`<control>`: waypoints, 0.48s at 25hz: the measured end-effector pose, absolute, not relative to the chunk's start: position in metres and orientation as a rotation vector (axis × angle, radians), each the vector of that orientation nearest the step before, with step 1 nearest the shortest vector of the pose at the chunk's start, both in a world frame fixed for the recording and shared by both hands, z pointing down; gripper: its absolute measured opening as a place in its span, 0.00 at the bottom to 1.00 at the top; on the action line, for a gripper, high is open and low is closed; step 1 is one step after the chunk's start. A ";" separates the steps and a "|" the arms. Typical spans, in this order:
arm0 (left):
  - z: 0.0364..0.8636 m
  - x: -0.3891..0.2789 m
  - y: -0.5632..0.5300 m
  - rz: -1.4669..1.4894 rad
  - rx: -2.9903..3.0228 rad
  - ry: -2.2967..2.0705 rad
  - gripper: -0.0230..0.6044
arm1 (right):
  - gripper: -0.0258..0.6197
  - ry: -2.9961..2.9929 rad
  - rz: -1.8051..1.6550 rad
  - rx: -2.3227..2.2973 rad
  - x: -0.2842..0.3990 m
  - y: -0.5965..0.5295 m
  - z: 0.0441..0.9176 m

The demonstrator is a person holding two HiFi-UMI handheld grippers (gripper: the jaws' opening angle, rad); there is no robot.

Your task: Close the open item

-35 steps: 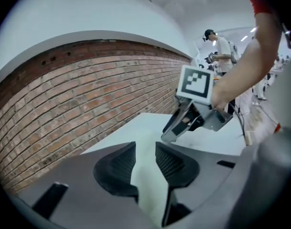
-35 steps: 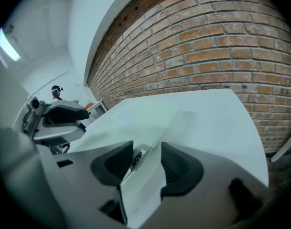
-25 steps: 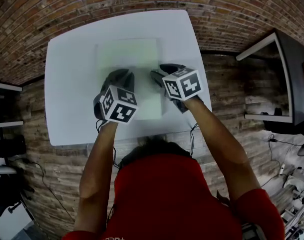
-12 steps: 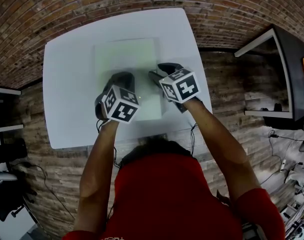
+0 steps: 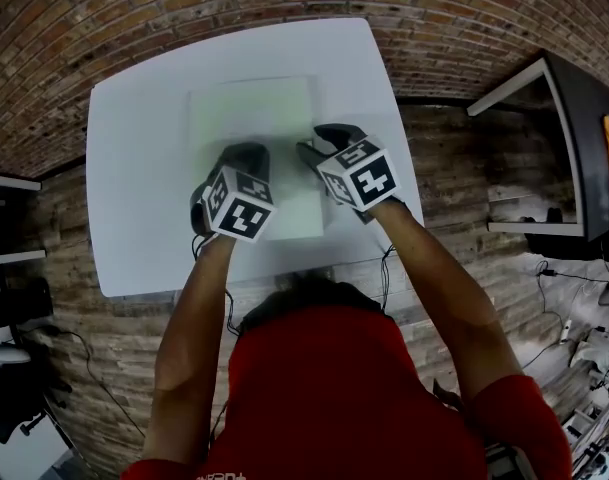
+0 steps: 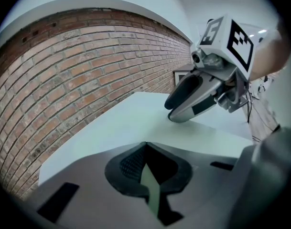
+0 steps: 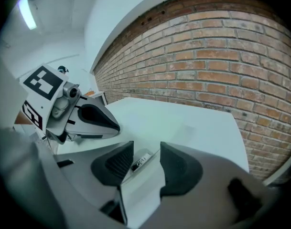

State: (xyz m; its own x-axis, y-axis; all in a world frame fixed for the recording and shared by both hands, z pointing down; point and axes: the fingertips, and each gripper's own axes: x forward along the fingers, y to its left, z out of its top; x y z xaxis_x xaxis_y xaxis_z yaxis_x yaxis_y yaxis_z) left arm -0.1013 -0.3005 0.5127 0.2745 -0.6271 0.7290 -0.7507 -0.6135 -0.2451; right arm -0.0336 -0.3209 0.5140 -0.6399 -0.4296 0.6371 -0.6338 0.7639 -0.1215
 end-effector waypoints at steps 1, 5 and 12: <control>0.512 -0.101 -0.300 1.251 2.390 -1.301 0.06 | 0.31 -2.385 0.417 0.793 -0.035 -0.319 0.508; 0.502 -0.099 -0.298 1.236 2.425 -1.325 0.06 | 0.31 -2.508 0.321 0.780 -0.040 -0.309 0.476; 0.427 -0.080 -0.288 0.848 2.631 -1.449 0.06 | 0.30 -2.743 0.159 0.729 -0.042 -0.286 0.400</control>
